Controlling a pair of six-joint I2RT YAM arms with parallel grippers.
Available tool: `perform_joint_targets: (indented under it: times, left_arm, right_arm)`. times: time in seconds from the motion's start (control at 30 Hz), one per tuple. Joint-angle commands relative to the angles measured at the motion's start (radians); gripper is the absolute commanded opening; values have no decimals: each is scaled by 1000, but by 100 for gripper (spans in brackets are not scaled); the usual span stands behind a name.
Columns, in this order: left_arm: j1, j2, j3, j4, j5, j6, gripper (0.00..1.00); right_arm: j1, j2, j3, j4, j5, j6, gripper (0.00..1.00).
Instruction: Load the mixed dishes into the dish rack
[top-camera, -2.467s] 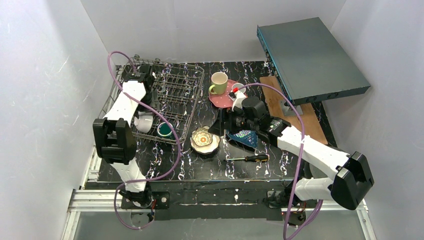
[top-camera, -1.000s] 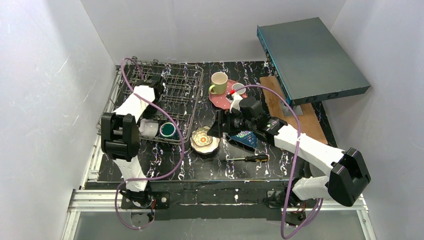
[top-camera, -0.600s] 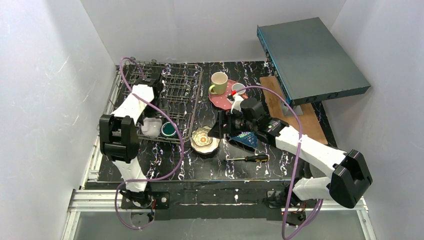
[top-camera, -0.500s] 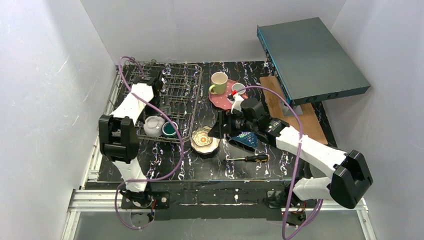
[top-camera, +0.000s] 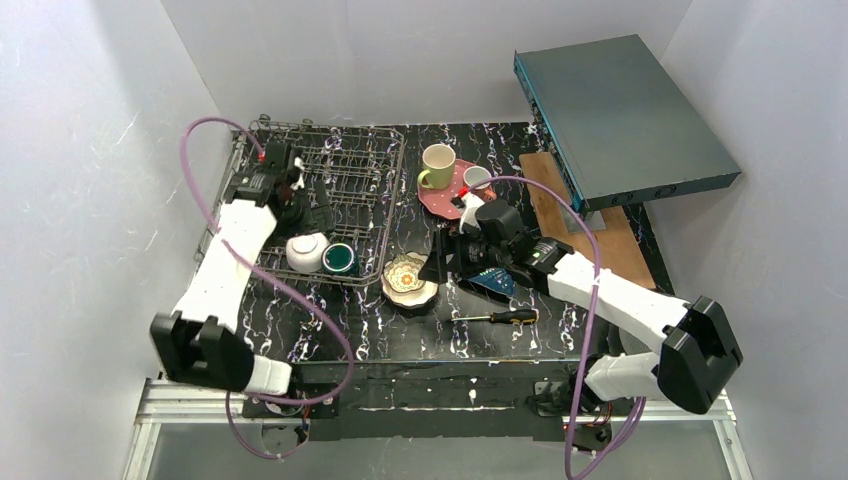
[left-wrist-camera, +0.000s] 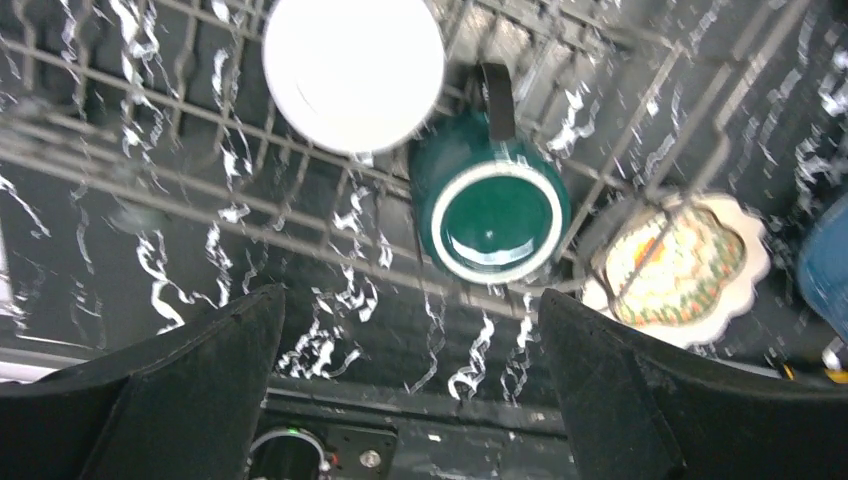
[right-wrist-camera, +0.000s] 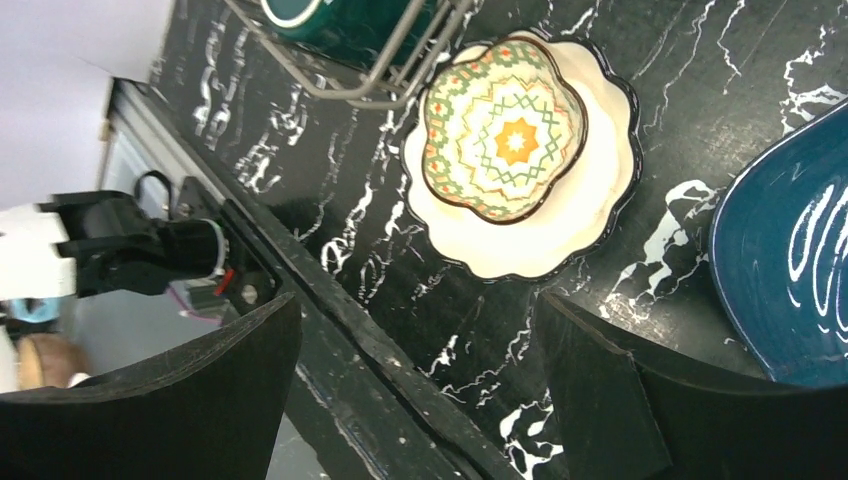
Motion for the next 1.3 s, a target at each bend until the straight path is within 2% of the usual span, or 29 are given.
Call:
perform_joint_targets:
  times: [0.0, 0.13, 0.3, 0.4, 0.5, 0.63, 0.87, 1.17, 1.27]
  left_arm:
    - [-5, -226, -161, 18, 181, -67, 98]
    - [-7, -468, -326, 68, 343, -149, 98]
    - [-9, -648, -449, 69, 506, -219, 98]
    - [-9, -724, -491, 45, 537, -259, 98]
    - [-9, -785, -522, 29, 544, -280, 98]
    - [-9, -819, -519, -15, 542, -283, 98]
    - [-9, -875, -453, -98, 536, -276, 98]
    - [-9, -884, -433, -141, 526, -263, 98]
    - [-9, -887, -433, -124, 568, -291, 98]
  right_arm:
    - [55, 54, 72, -84, 121, -88, 93]
    - [137, 119, 143, -169, 275, -117, 90]
    - [222, 218, 243, -235, 469, -121, 86]
    - [226, 306, 342, -333, 531, -58, 81]
    - [225, 385, 423, -389, 553, -25, 70]
    - [225, 450, 471, -394, 609, 21, 67]
    - [225, 511, 427, -327, 591, 81, 65]
    - [225, 567, 377, -254, 592, 98, 52]
    - [225, 576, 359, -226, 607, 100, 48]
